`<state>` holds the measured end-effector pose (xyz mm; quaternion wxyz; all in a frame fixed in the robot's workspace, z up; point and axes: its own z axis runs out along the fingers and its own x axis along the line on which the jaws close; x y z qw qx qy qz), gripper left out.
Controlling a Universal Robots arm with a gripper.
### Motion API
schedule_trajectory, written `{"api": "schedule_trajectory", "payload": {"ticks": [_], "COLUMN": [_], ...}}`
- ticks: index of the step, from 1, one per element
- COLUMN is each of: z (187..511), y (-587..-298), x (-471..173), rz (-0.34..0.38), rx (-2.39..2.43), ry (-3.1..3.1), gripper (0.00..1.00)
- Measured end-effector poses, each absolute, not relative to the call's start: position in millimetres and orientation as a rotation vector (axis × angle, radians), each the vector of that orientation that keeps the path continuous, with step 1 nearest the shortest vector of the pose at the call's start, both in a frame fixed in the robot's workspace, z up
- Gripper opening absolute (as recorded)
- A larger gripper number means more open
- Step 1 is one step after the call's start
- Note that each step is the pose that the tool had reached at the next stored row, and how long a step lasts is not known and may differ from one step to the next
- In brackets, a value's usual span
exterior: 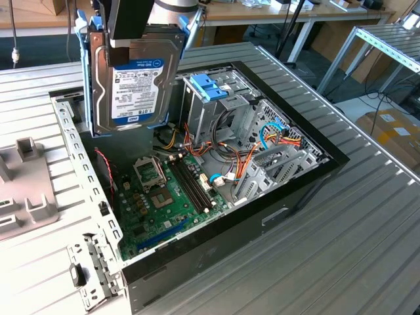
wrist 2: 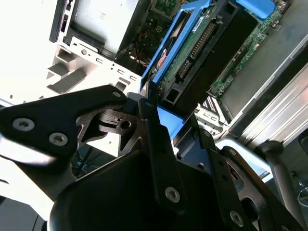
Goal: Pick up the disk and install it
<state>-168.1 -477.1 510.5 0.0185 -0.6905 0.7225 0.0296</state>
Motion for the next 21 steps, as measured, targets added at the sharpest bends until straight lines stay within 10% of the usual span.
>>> {"api": "schedule_trajectory", "payload": {"ticks": [21], "z": [506], "y": [-508], "x": [-157], "rz": [0.092], "rx": [-2.144], "ry": [2.243], "gripper": [0.37]}}
